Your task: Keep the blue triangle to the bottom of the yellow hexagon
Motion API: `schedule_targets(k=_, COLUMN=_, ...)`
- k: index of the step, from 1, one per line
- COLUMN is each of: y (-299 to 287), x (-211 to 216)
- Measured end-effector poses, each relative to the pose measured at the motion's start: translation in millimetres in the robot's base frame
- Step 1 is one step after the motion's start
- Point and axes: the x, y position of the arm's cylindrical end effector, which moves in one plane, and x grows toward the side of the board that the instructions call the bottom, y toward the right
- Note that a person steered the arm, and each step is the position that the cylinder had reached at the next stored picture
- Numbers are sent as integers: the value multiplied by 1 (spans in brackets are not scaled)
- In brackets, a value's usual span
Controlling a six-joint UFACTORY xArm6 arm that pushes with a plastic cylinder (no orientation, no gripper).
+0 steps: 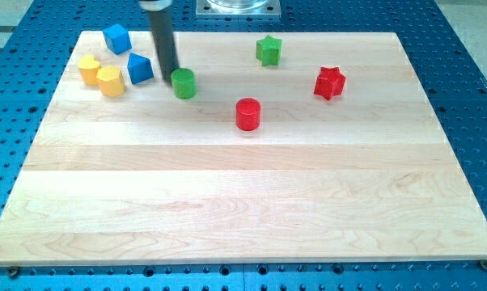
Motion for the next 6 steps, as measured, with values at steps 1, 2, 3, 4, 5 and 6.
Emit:
schedule_targets(k=1, y=7, x=-39)
schedule_targets(k=2, y=-52, x=-20)
schedule_targets(k=3, y=-75, x=16)
schedule_targets(k=4, y=-121, x=46)
schedule_targets(k=5, y=-66, x=70)
schedule_targets(k=6, y=-71, x=72)
